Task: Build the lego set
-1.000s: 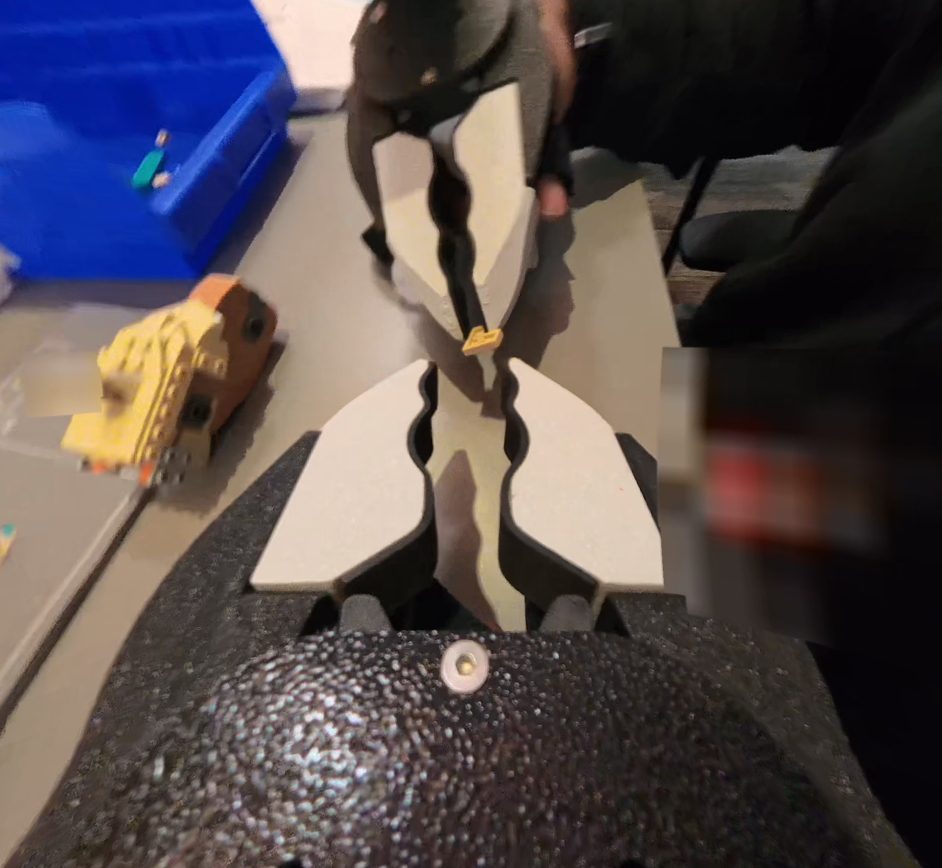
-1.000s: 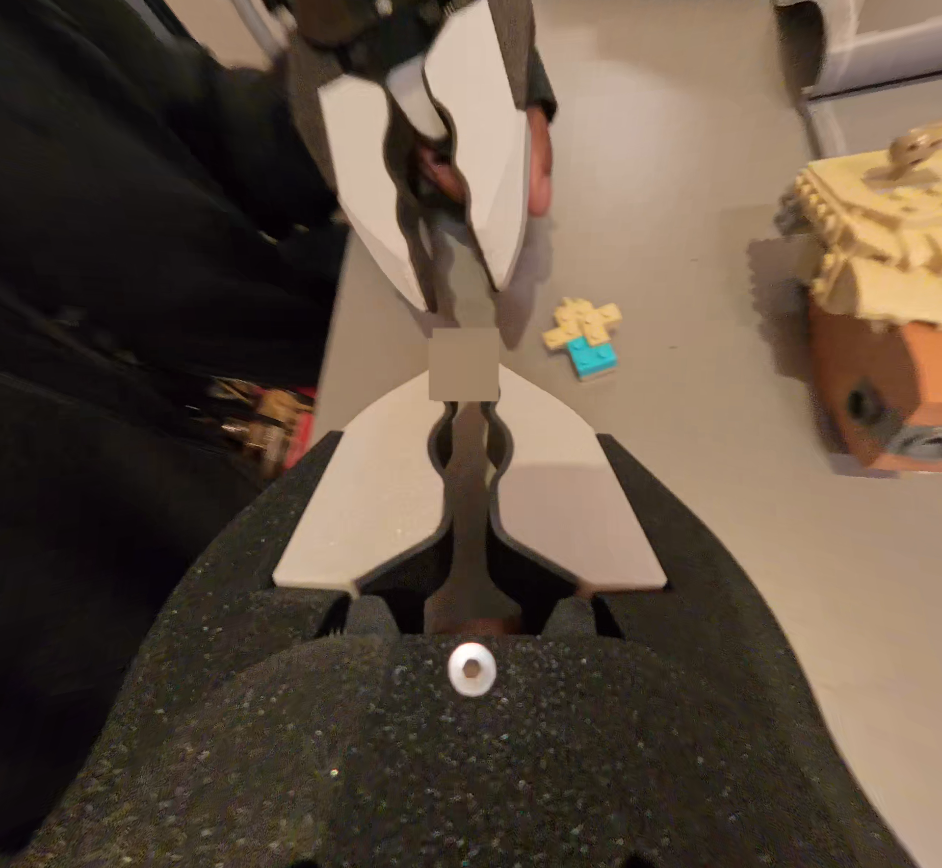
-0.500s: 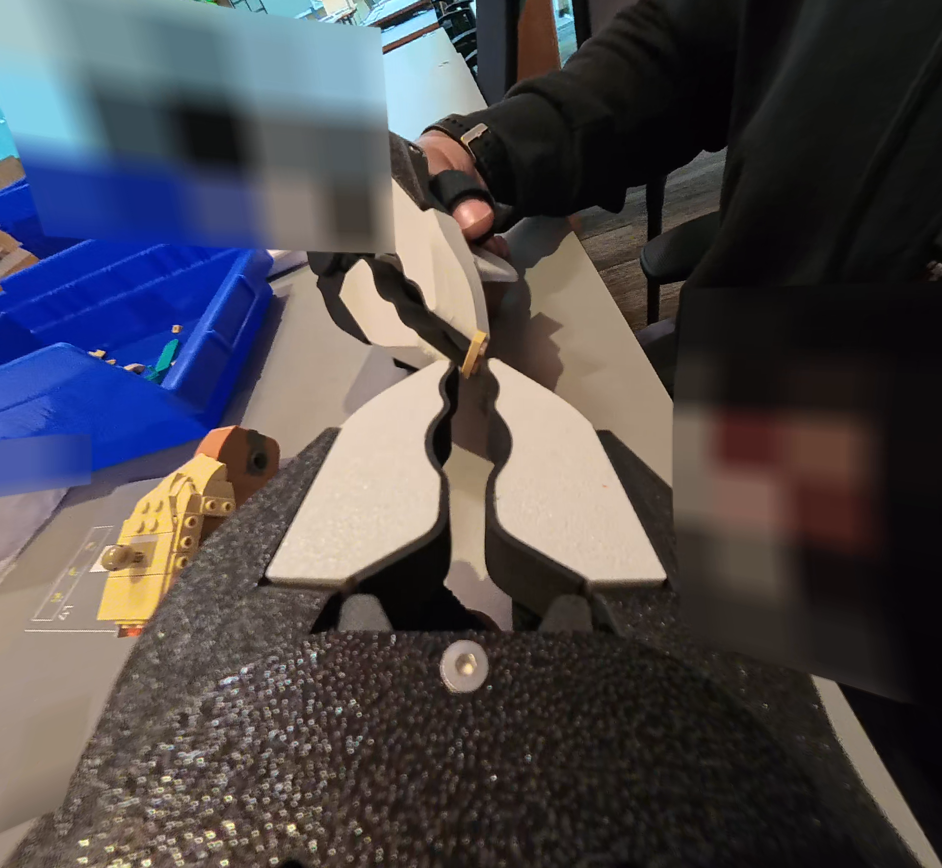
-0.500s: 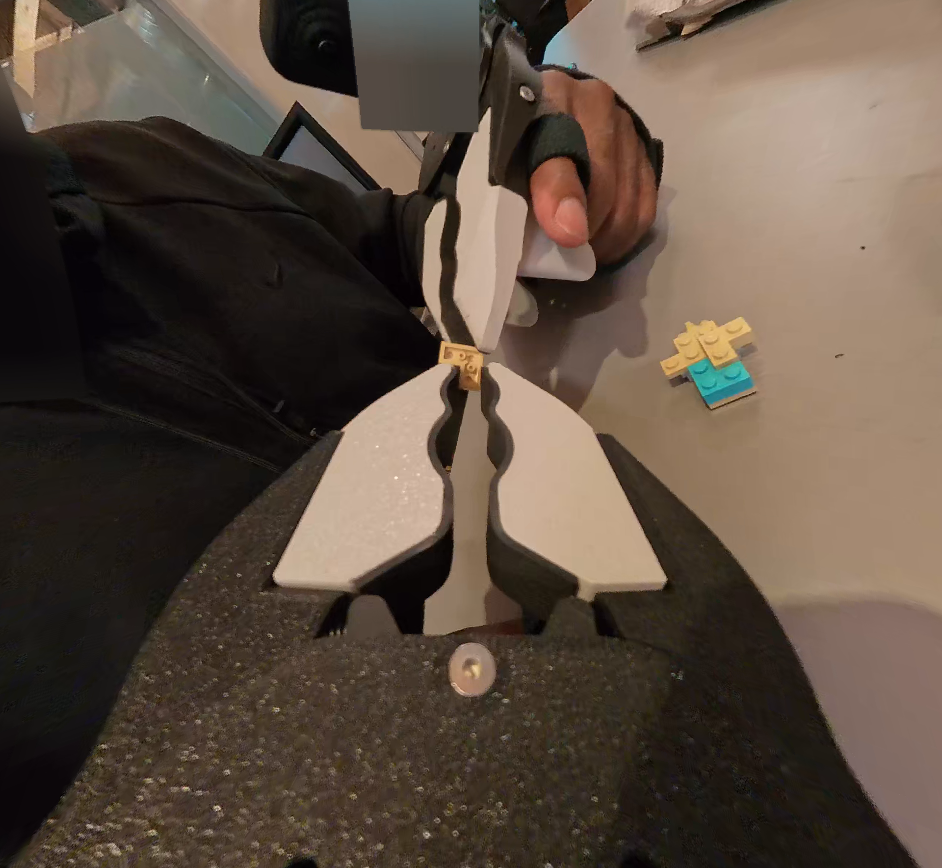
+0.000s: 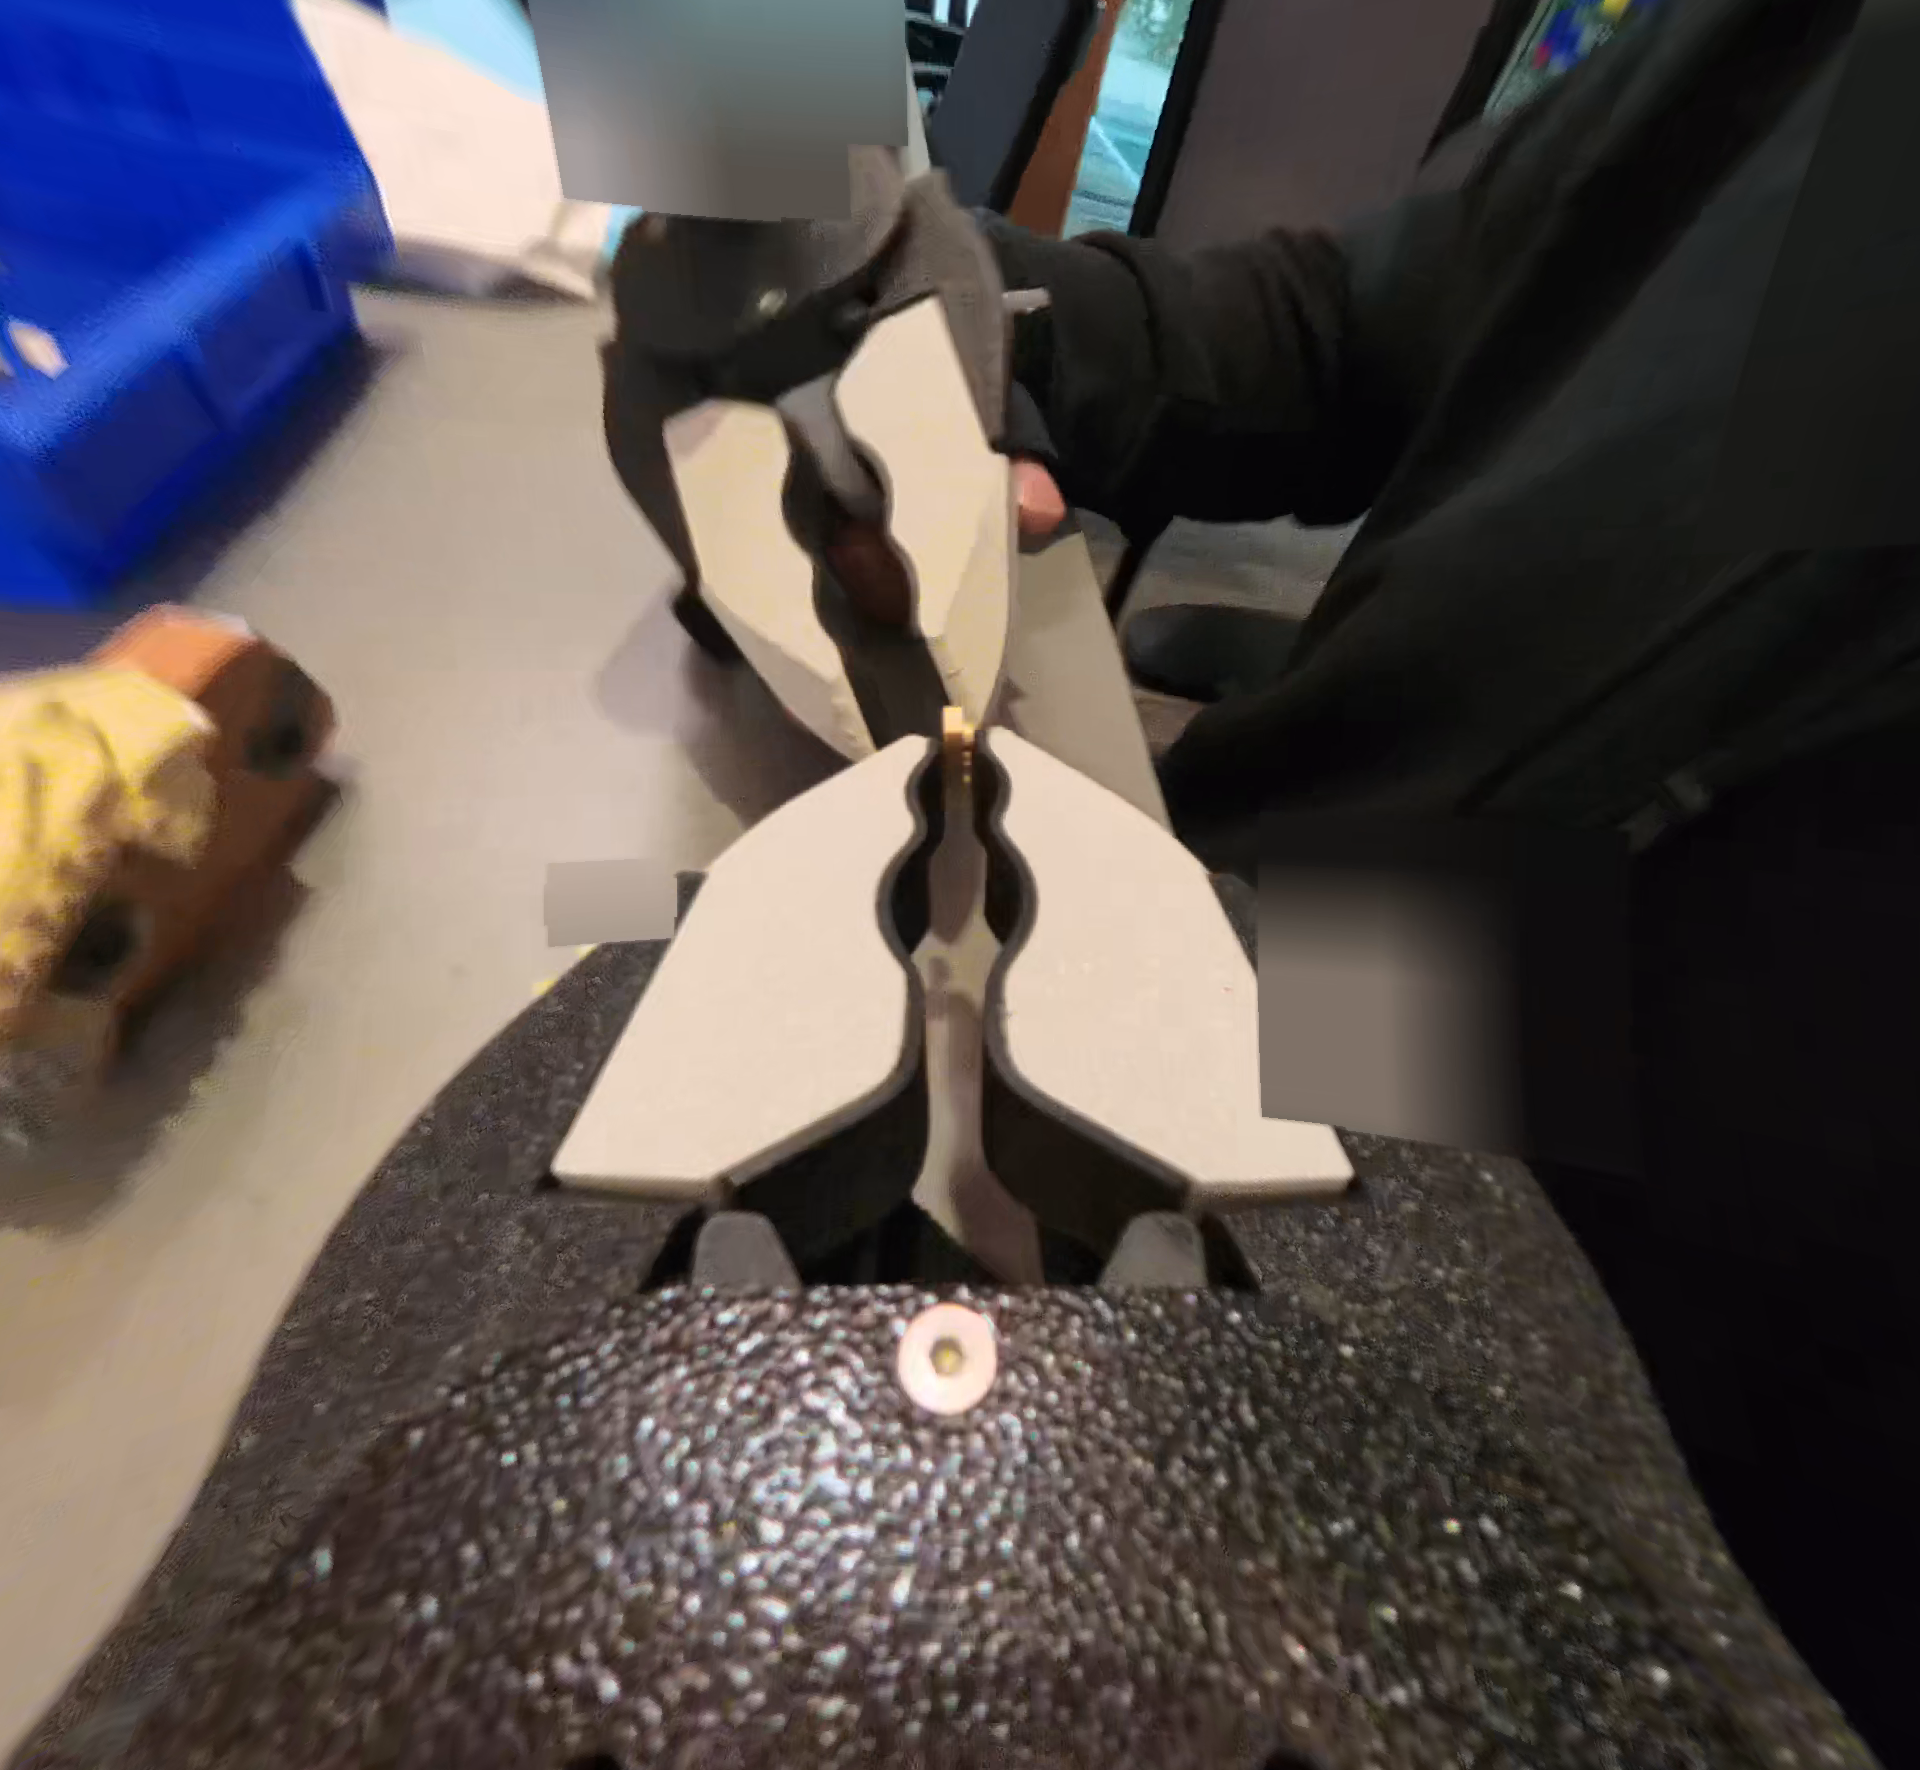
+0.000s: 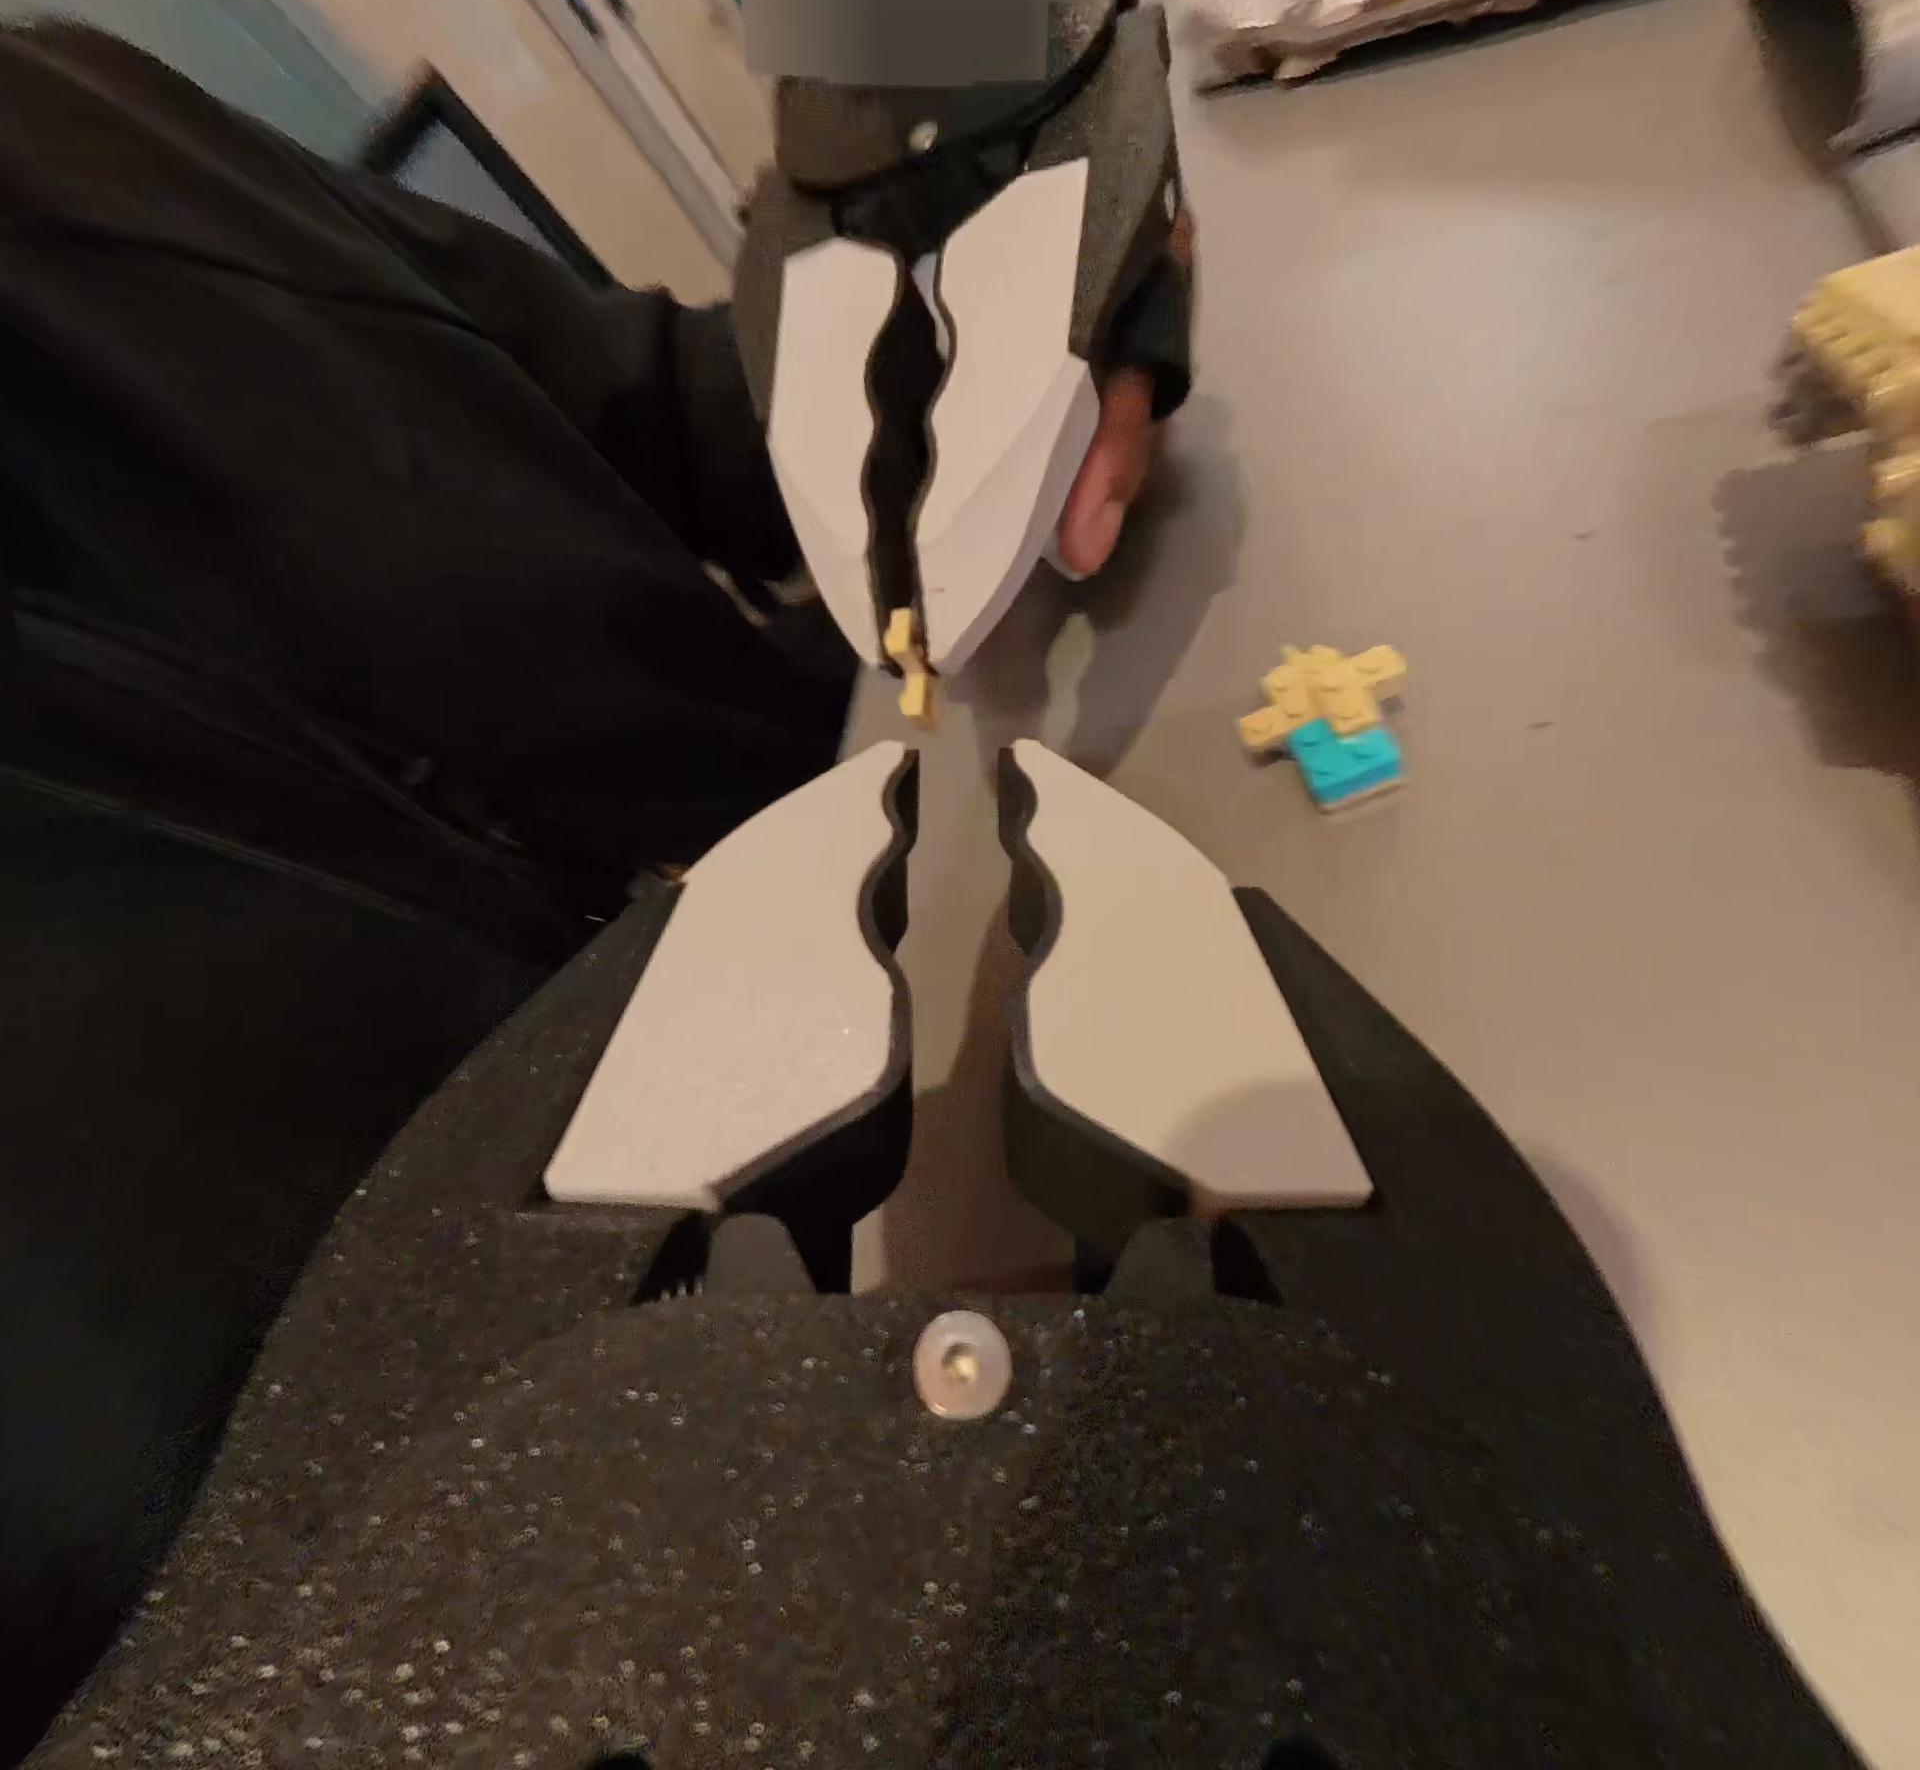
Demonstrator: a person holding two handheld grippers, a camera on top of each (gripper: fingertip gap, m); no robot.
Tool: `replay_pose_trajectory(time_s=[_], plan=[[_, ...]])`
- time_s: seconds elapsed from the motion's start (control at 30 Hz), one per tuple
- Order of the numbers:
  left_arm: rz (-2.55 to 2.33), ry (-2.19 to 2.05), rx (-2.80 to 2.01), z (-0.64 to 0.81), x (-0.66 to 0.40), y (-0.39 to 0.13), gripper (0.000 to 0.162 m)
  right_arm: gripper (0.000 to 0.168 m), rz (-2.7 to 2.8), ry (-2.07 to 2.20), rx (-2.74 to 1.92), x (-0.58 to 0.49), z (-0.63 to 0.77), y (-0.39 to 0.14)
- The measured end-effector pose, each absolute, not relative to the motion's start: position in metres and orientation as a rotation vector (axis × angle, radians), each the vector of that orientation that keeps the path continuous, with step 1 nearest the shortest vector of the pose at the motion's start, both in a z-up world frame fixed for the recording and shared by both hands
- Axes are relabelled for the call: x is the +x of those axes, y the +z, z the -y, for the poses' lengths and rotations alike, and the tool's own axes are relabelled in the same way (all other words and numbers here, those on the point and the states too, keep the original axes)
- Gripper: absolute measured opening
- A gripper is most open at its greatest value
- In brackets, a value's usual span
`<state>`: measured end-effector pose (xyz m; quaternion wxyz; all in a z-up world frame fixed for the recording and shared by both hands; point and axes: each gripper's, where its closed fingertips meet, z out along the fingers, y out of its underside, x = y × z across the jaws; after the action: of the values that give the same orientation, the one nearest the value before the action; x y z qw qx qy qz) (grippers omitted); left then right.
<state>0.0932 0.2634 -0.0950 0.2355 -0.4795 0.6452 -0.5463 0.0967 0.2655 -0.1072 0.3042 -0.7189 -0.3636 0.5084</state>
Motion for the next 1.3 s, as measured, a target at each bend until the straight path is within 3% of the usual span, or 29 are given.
replay_pose_trajectory(time_s=[0.17, 0.37, 0.93, 1.03, 1.3], plan=[[-1.578, -1.798, -1.720, -0.275, 0.096, -0.099, 0.004, 0.015, 1.195, 0.829, -1.804, 0.108, -0.280, -0.120], [-1.354, -1.969, -1.860, -0.284, 0.099, -0.096, 0.004, 0.016, 1.249, 0.459, -1.619, 0.103, -0.293, -0.118], [-1.144, -2.113, -1.920, -0.288, 0.101, -0.091, 0.004, 0.016, 1.136, 0.274, -1.452, 0.095, -0.290, -0.099], [-1.152, -2.111, -1.922, -0.287, 0.101, -0.092, 0.004, 0.008, 1.117, 0.242, -1.454, 0.096, -0.293, -0.098], [-1.036, -1.992, -1.897, -0.304, 0.101, -0.091, 0.013, 0.008, 0.770, 0.287, -1.671, 0.109, -0.310, -0.092]])
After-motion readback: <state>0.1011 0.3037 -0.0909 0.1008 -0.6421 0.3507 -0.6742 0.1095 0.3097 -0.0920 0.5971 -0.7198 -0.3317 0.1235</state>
